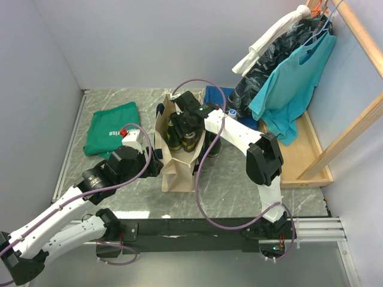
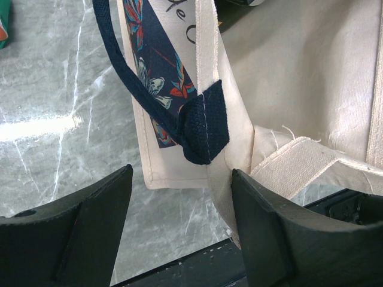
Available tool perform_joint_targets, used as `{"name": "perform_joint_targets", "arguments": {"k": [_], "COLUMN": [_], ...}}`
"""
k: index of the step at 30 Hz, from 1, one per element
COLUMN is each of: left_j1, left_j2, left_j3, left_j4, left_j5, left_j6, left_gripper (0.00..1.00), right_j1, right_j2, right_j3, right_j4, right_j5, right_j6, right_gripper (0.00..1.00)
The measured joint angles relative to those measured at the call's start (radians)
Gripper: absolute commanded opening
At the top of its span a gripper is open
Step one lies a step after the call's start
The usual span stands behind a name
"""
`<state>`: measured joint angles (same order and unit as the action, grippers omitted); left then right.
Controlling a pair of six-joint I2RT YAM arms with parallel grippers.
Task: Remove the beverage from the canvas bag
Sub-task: Take out the drink from the canvas bag.
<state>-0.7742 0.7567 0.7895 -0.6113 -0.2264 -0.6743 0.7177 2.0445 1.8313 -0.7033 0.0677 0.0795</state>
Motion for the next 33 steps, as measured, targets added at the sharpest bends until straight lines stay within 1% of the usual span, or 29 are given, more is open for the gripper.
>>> {"name": "perform_joint_targets", "arguments": {"k": [1, 13, 24, 27, 33], "left_j1": [0.000, 0.000, 0.000, 0.000, 0.000], "left_j2": [0.000, 0.007, 0.007, 0.007, 0.007], "left_j3": [0.000, 0.000, 0.000, 0.000, 0.000], "left_j4": [0.000, 0.001, 0.001, 0.001, 0.001], "left_j5": [0.000, 0.000, 0.000, 0.000, 0.000], "left_j6": [0.000, 0.000, 0.000, 0.000, 0.000], "left_gripper": [0.73, 0.73, 0.73, 0.73, 0.73], "right_j1": [0.000, 0.000, 0.000, 0.000, 0.000], "right_j2": [0.000, 0.000, 0.000, 0.000, -0.003], "right_j3": [0.000, -0.001, -0.001, -0.001, -0.001], "right_j4": [0.000, -0.026, -0.054, -0.064, -0.071], "right_j5": [0.000, 0.002, 0.003, 0.003, 0.005], "right_j6": [0.000, 0.000, 0.000, 0.001, 0.001], "right_gripper": [0.67, 0.75, 0.75, 0.73, 0.59]}}
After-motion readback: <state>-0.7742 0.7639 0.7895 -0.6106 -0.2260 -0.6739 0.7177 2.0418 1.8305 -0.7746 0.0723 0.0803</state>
